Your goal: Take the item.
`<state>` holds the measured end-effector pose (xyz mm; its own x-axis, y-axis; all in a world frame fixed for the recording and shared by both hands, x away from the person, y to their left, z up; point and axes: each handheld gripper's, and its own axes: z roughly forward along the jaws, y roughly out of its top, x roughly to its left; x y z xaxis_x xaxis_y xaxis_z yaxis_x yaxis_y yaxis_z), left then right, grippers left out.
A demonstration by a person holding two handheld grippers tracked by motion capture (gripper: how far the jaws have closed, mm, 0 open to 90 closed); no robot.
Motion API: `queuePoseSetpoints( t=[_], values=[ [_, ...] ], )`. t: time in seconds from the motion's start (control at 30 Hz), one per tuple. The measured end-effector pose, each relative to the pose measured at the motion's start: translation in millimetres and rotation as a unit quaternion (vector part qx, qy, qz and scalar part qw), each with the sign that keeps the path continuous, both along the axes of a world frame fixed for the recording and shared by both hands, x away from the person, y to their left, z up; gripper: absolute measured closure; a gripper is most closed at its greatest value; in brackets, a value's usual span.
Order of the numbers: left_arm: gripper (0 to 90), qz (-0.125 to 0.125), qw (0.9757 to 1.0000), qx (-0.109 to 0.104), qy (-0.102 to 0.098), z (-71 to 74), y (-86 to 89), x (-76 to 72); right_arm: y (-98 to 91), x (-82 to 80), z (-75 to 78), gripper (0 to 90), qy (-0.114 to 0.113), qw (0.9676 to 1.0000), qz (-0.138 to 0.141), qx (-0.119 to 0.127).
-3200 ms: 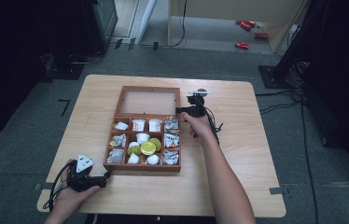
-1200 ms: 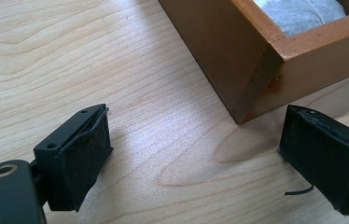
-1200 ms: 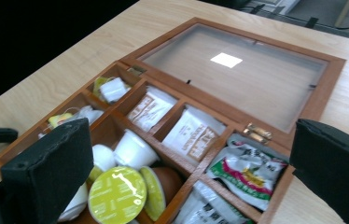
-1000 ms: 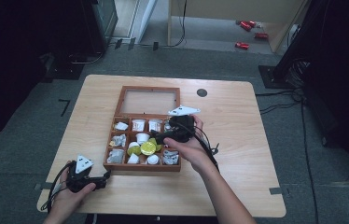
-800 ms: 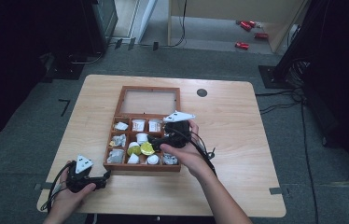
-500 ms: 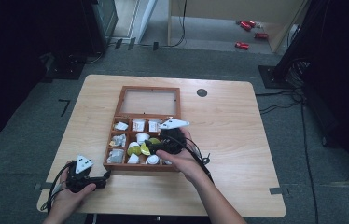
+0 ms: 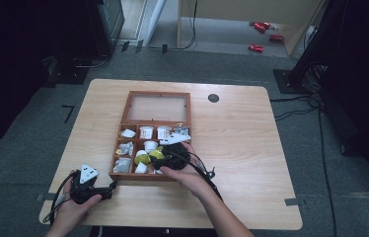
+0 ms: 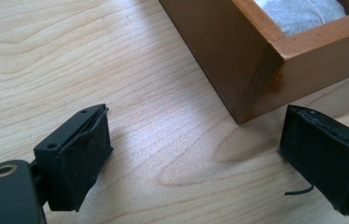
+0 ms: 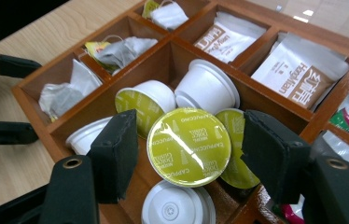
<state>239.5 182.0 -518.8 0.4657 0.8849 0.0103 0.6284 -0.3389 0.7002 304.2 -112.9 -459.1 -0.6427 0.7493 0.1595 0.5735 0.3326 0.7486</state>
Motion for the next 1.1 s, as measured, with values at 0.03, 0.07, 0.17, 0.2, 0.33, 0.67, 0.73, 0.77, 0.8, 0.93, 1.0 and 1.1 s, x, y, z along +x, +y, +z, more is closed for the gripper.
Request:
queuePoseSetpoints(
  t=[0.03,0.07,0.17,0.2,0.33,0.67,0.73,0.77,0.8,0.93,1.0,1.1],
  values=[
    [9.5,0.0,1.0,0.0,0.0,0.0,0.0,-0.1,0.7,0.2,-1.6,37.3,0.001,1.0,-0.001,-0.003],
    [9.4,0.001,1.0,0.0,0.0,0.0,0.0,-0.1,1.7,0.8,-3.7,37.5,0.003,1.0,-0.004,-0.004],
    [9.5,0.001,1.0,0.001,0.0,0.0,0.0,-0.3,3.6,2.1,-7.4,37.9,0.009,0.9999,-0.007,-0.012],
    [9.4,0.001,1.0,0.0,0.0,0.0,0.0,-0.3,4.9,2.7,-9.4,37.9,0.01,0.9998,-0.008,-0.018],
    [9.4,0.001,1.0,0.001,0.0,0.0,0.0,-0.3,7.7,4.1,-13.9,37.4,0.018,0.9995,-0.007,-0.024],
    [9.4,0.001,1.0,0.0,0.0,0.0,0.1,-0.6,14.8,6.4,-16.4,33.3,0.032,0.9983,-0.013,-0.046],
    [9.5,0.001,1.0,0.0,0.0,0.0,0.3,-1.1,17.3,6.4,-16.9,30.2,0.033,0.998,-0.008,-0.053],
    [9.4,0.002,1.0,0.0,0.0,-0.1,0.3,-1.3,18.7,6.5,-17.2,29.6,0.034,0.9978,-0.007,-0.057],
    [9.5,0.002,1.0,0.0,0.0,-0.1,0.4,-1.6,20.2,6.7,-17.8,28.2,0.04,0.9975,-0.005,-0.058],
    [9.4,0.002,1.0,0.0,0.001,0.0,0.6,-2.4,25.2,6.6,-19.5,28.0,0.037,0.9962,-0.004,-0.079],
    [9.4,0.002,1.0,0.0,0.0,0.0,0.6,-2.5,27.0,7.4,-19.7,29.0,0.038,0.9952,-0.005,-0.09],
    [9.5,0.002,1.0,0.0,0.001,0.0,0.6,-2.5,28.1,8.0,-19.5,33.9,0.039,0.9941,-0.007,-0.101]
  ],
)
